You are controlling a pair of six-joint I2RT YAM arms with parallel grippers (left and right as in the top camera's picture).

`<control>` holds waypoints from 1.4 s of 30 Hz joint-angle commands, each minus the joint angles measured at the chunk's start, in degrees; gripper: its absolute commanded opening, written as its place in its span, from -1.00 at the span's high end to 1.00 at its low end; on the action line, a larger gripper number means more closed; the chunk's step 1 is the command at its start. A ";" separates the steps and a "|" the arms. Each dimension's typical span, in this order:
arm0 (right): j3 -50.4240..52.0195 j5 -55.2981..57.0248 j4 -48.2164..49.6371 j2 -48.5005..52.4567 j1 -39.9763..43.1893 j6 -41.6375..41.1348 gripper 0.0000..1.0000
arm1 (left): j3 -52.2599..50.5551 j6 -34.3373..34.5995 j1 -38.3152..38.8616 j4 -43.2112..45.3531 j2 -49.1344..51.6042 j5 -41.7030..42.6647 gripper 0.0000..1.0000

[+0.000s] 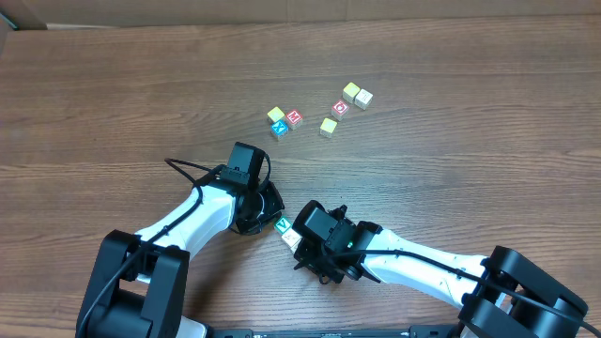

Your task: Flip 5 blocks

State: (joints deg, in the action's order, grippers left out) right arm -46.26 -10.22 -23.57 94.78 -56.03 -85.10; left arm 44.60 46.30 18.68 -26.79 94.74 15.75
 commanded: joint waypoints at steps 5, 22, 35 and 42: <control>-0.61 0.72 0.39 -0.13 -0.26 -0.46 0.92 | -3.56 -1.42 0.92 -1.31 4.37 -1.20 0.91; -0.61 0.68 1.03 -0.13 -0.26 -0.48 0.92 | -3.56 -2.58 3.54 -1.46 4.37 -1.33 0.91; -0.61 0.74 1.86 -0.09 -0.28 -0.92 0.92 | -3.56 -2.62 3.54 -1.66 4.37 -1.29 0.92; -0.61 0.31 3.39 2.64 -1.29 -2.19 0.92 | -3.56 -3.13 3.54 -2.23 4.37 -1.31 0.91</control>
State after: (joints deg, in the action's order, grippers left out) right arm -46.24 -10.74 -22.06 95.55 -56.60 -86.37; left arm 44.66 44.80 20.56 -26.79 94.78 15.18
